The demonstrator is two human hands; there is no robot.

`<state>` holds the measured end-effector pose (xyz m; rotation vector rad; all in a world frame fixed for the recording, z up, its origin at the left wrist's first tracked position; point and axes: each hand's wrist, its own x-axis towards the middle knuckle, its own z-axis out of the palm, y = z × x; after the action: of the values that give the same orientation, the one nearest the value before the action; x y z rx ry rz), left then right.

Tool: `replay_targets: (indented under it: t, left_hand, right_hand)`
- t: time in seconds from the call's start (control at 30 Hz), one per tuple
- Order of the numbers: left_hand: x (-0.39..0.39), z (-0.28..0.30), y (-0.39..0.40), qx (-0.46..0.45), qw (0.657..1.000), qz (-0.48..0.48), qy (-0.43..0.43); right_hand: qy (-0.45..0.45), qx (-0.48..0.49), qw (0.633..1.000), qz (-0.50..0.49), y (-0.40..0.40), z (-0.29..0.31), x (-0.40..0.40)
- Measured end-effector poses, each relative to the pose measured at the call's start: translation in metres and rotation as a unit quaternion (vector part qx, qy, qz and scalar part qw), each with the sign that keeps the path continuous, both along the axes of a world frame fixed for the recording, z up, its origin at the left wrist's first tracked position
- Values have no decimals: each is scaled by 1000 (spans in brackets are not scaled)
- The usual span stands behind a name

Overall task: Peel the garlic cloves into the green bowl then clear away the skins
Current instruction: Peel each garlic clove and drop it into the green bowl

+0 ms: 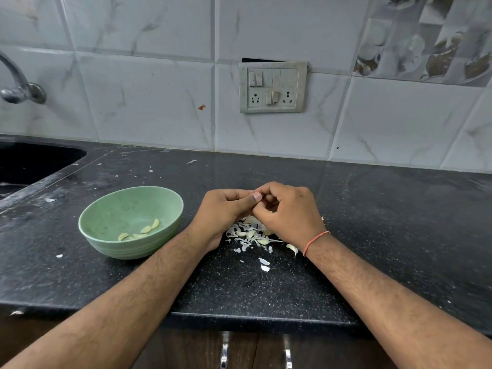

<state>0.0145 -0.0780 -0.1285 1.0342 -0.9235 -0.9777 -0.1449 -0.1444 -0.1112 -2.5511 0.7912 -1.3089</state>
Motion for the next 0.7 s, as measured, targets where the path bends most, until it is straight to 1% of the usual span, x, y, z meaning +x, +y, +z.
replay_targets:
  t: [0.1, 0.27, 0.4, 0.47, 0.57, 0.7]
  left_hand:
    - [0, -1, 0, -3, 1000, 4, -7]
    - [-4, 1, 1, 4, 1000, 16, -25]
    - [-3, 3, -1, 6, 999, 30, -12]
    - [-3, 4, -1, 11, 999, 32, 13]
    - [0, 5, 0, 6, 999, 17, 50]
    - [0, 5, -1, 11, 999, 18, 42]
  right_hand:
    - [-1, -6, 1000, 0, -2, 1, -1]
    - [-31, 40, 999, 14, -7, 3, -4]
    - [-57, 115, 990, 59, -6, 3, -5]
    - [-52, 125, 989, 58, -9, 2, -6]
    - [-71, 164, 980, 85, -12, 4, -9]
    - [-68, 151, 981, 99, -13, 5, -11]
